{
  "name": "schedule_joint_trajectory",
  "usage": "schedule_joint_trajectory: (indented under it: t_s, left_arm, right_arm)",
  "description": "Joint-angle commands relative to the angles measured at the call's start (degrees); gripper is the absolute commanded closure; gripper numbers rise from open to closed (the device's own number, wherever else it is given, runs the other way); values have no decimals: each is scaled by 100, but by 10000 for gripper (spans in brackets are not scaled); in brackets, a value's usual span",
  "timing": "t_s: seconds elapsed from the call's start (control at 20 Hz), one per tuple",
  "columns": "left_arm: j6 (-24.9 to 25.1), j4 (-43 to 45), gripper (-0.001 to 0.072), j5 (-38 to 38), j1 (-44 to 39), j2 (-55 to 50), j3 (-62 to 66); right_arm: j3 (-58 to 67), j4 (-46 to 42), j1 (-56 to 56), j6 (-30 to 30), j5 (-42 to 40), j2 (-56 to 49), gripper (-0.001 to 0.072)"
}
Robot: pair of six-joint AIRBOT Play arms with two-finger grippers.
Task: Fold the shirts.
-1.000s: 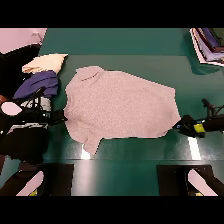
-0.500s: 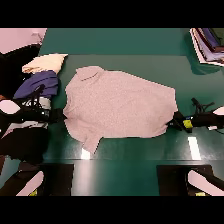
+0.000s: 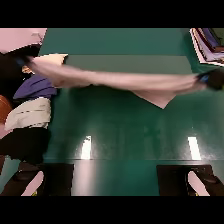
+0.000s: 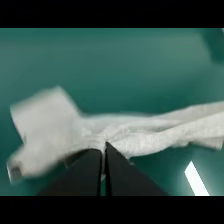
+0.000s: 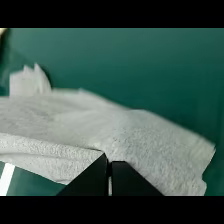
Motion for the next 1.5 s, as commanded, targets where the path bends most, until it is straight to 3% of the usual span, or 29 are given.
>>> schedule_joint_trajectory:
  t_s: [0.0, 0.2, 0.4, 0.6, 0.75, 0.9, 1.05, 1.3, 1.45]
  left_arm:
    - [-74, 26, 687, -122, 2, 192, 2061]
    - [-463, 17, 687, -87, 2, 190, 3257]
    - [-625, -2, 688, -214, 2, 98, 3259]
    - [-748, -4, 687, -964, 0, -181, 2151]
    - [-662, 0, 687, -1152, 0, -531, 708]
    - [-424, 2, 687, -804, 0, -1023, -754]
    - [-289, 11, 687, -361, 0, -2000, -1329]
    - [127, -229, 687, 852, 0, -3827, -887]
    - [291, -313, 687, 1086, 0, -4634, -92]
  right_arm:
    - [1521, -597, 11, 166, 251, 562, 702]
    - [2553, -1600, 11, 520, 1099, 721, 702]
    - [3615, -1832, 11, 691, 2205, 232, 703]
    - [4024, -1829, 15, 892, 3150, -732, 703]
    - [3436, -1829, 17, 1034, 3453, -1451, 702]
    - [2494, -1829, 20, 1034, 3423, -2166, 703]
    - [1687, -1827, 28, 1032, 3032, -3010, 702]
    - [1674, -1517, 42, 732, 1716, -4454, 702]
    - [2310, -1069, 42, 597, 1119, -5147, 702]
